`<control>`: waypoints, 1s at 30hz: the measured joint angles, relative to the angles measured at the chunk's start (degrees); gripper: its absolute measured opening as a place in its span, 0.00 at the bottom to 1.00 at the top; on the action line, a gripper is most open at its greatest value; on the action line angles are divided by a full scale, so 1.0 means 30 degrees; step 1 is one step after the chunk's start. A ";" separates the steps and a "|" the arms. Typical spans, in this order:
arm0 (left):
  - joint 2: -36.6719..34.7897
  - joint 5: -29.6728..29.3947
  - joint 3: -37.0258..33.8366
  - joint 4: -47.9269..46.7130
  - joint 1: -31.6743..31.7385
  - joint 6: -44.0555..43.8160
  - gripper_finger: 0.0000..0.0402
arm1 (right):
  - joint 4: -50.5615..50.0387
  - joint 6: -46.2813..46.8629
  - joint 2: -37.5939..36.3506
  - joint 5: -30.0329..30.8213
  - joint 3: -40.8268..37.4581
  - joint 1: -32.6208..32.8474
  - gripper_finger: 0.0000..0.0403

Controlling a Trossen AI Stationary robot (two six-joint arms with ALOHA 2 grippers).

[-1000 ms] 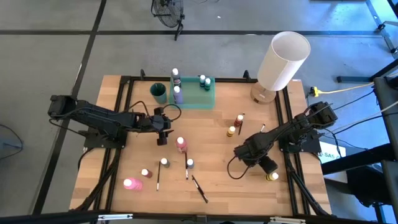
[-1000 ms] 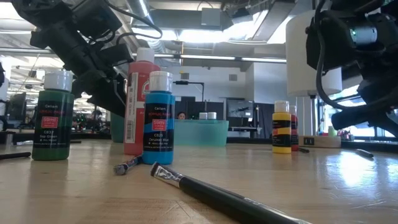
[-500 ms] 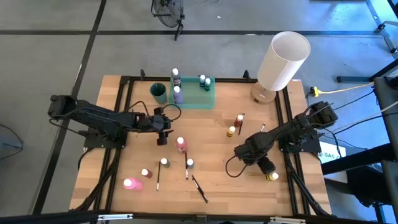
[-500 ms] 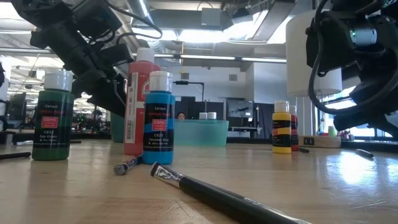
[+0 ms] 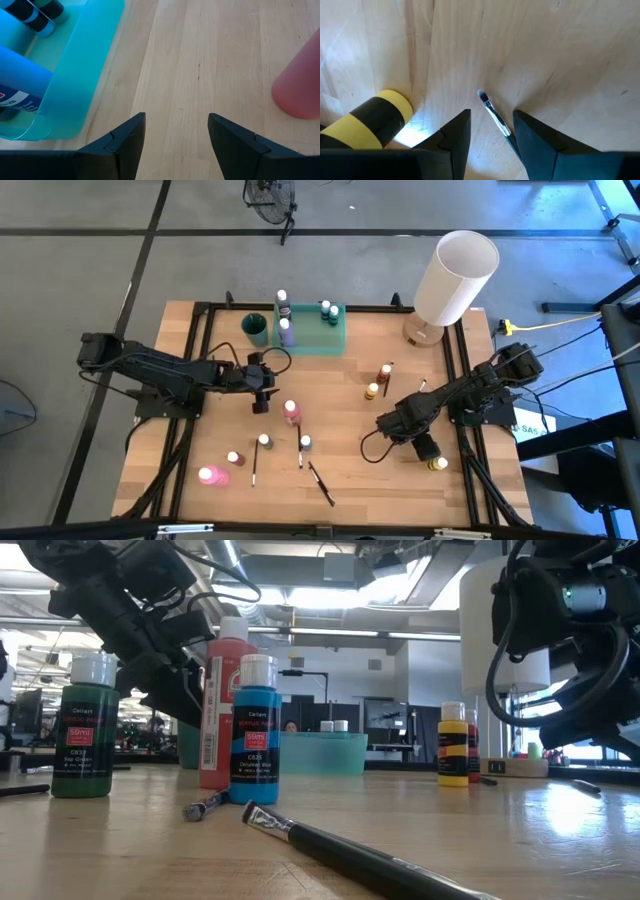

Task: Pick & Place Paint Supplies
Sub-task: Put the silver paintbrush into the green cup

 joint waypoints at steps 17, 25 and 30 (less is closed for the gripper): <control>0.0004 0.0000 -0.0001 0.0004 -0.0006 0.0000 0.53 | -0.0292 -0.3096 0.0015 0.0518 0.0000 0.0041 0.39; 0.0002 0.0000 -0.0001 0.0004 0.0001 0.0000 0.53 | -0.0165 -0.2284 0.0026 0.0204 0.0000 0.0029 0.39; 0.0003 0.0000 0.0003 0.0006 -0.0002 0.0000 0.53 | -0.0151 -0.2229 0.0022 0.0153 0.0000 0.0077 0.39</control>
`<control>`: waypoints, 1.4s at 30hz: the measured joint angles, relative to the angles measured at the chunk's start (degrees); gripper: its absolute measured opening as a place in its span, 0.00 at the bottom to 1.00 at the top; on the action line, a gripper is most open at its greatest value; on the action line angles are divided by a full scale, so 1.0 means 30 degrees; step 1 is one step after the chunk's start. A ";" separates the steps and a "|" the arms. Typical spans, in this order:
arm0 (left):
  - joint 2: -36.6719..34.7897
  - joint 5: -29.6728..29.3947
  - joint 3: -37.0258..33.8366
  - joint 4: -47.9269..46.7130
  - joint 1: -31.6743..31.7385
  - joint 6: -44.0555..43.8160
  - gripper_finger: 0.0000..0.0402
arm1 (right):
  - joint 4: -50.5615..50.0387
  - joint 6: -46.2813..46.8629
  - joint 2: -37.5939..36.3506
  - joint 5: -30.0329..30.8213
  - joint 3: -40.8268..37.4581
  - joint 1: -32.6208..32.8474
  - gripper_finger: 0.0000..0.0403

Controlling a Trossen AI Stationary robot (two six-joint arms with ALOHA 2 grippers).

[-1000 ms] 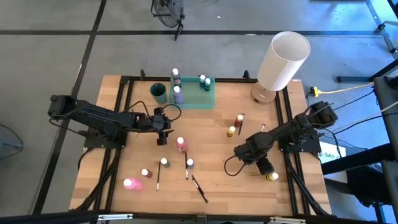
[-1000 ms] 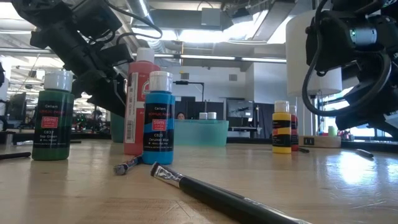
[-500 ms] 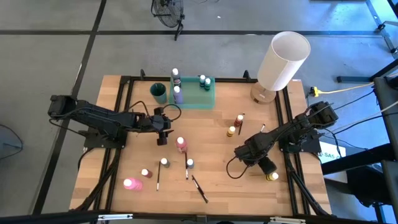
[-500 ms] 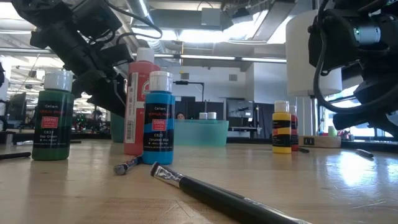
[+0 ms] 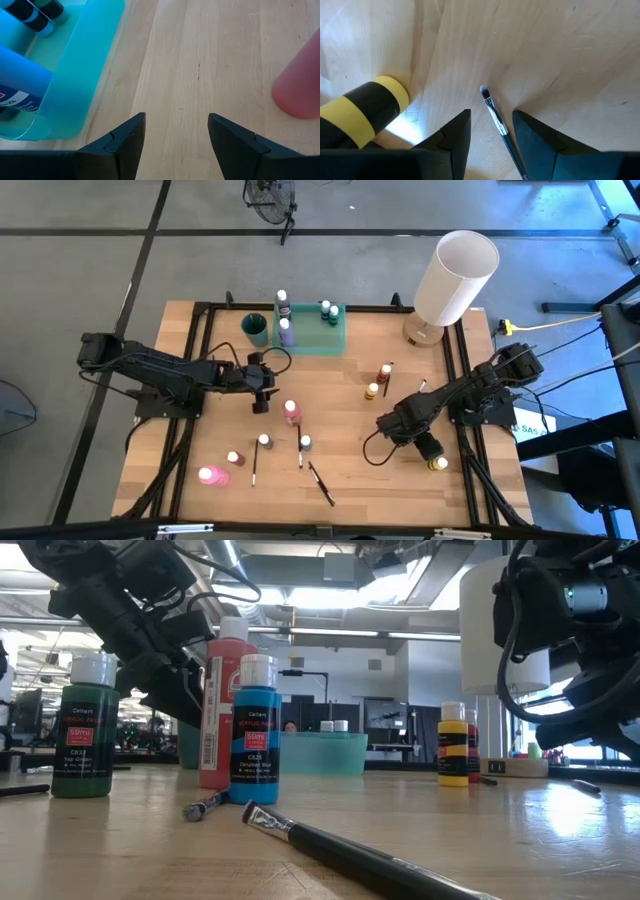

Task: Pick & Place Paint Supplies
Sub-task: Put the silver paintbrush into the green cup

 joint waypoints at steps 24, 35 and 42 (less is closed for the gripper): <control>0.0000 0.0000 0.0004 0.0000 0.0001 0.0000 0.53 | -0.0040 -0.2681 0.0000 0.1125 0.0000 0.0244 0.30; 0.0004 0.0000 -0.0004 0.0000 -0.0003 0.0000 0.53 | 0.0004 -0.2964 0.0000 0.1375 -0.0015 0.0244 0.26; 0.0003 0.0000 0.0002 -0.0007 0.0002 -0.0001 0.53 | 0.0027 -0.3445 0.0000 0.1506 -0.0015 0.0236 0.21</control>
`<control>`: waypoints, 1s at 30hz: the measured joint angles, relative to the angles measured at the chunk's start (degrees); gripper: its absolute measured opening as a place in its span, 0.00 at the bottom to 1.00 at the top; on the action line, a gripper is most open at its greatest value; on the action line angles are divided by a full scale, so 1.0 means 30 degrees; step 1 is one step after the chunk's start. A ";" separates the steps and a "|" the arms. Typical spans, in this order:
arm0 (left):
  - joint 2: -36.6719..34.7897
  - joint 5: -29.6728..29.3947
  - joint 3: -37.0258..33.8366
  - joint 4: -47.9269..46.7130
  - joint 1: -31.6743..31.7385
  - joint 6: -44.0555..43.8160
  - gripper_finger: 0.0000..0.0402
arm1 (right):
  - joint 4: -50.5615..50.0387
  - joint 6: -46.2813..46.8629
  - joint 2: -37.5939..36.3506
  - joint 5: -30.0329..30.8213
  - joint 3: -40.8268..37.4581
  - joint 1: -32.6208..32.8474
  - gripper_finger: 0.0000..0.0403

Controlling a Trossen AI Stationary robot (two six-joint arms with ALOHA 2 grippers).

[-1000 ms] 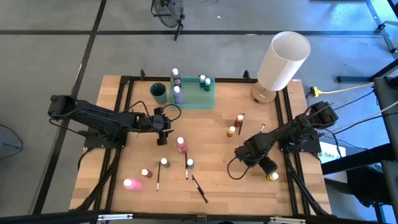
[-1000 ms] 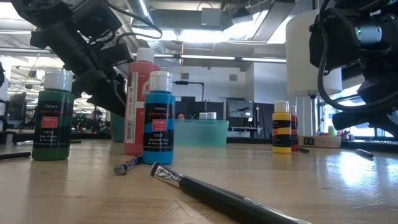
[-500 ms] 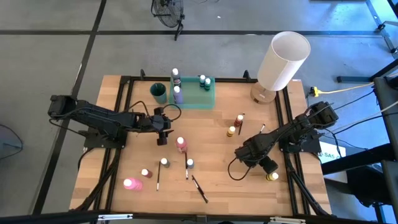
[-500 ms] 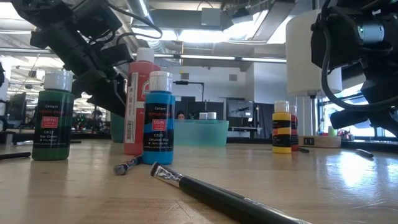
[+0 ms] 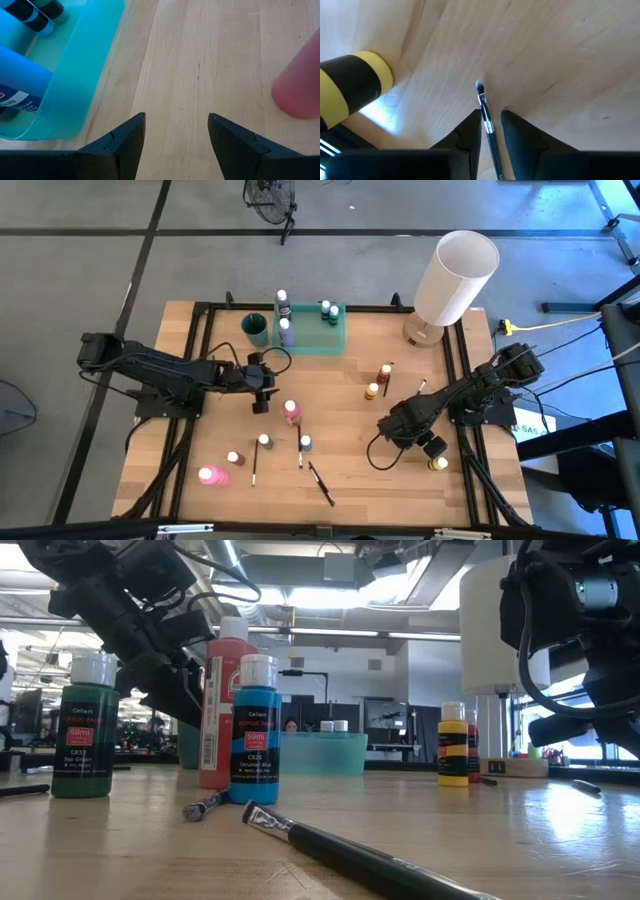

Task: Pick & Place Paint Supplies
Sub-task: Put the silver paintbrush into the green cup

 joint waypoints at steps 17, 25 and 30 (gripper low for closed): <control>-0.0001 0.0000 -0.0003 0.0007 -0.0001 0.0001 0.53 | 0.0050 0.0094 0.0000 0.0498 0.0000 0.0000 0.14; 0.0001 0.0000 -0.0006 0.0000 -0.0006 0.0001 0.53 | 0.0035 0.0542 0.0000 0.0775 0.0000 -0.0009 0.09; 0.0001 0.0000 0.0000 0.0007 -0.0005 0.0001 0.53 | 0.0022 0.1534 0.0066 0.0873 0.0007 -0.0029 0.07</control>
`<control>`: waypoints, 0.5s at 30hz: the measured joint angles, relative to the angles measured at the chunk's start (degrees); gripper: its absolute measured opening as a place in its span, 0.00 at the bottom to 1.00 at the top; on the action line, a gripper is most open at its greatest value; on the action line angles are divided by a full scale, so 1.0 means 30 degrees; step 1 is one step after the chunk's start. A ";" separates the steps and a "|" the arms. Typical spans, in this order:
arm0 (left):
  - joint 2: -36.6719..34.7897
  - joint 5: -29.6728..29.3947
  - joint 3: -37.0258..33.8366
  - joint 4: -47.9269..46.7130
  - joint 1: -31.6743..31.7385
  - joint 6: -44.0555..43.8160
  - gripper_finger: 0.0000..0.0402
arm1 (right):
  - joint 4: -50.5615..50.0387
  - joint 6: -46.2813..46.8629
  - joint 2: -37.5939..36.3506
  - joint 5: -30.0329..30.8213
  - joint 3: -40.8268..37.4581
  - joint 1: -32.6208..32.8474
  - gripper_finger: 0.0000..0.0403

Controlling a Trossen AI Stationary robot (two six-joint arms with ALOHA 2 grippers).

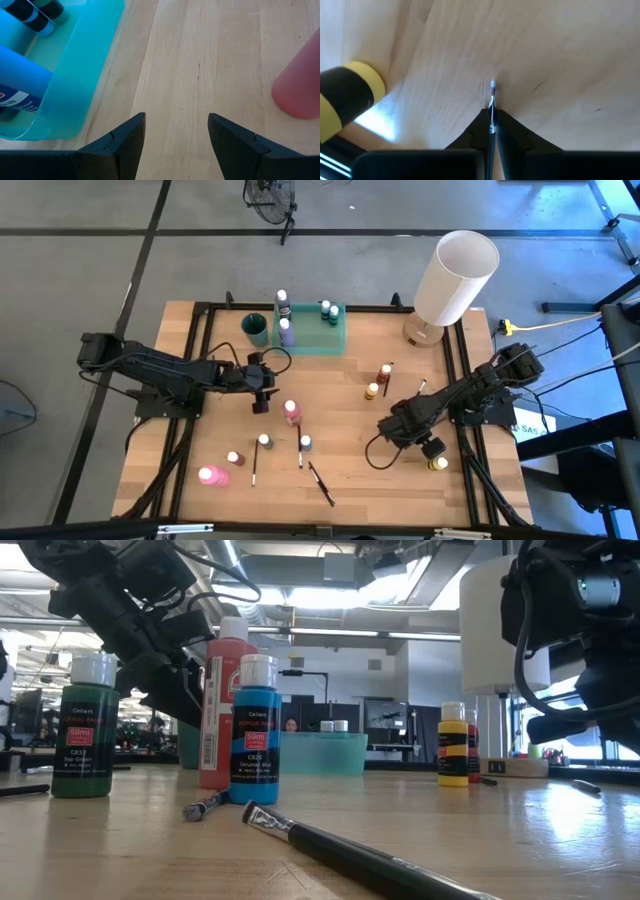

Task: Pick & Place Paint Supplies
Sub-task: Put the silver paintbrush into the green cup

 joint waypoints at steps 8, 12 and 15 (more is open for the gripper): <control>-0.0006 0.0000 -0.0006 -0.0007 0.0002 -0.0004 0.53 | -0.0016 0.1575 -0.0007 0.0511 0.0029 -0.0004 0.01; 0.0000 0.0000 -0.0003 -0.0003 0.0006 0.0000 0.53 | 0.0013 0.1576 -0.0007 0.0565 0.0029 -0.0011 0.01; 0.0000 0.0000 -0.0002 -0.0003 0.0000 -0.0001 0.53 | 0.0013 0.1626 -0.0007 0.0579 0.0029 -0.0018 0.01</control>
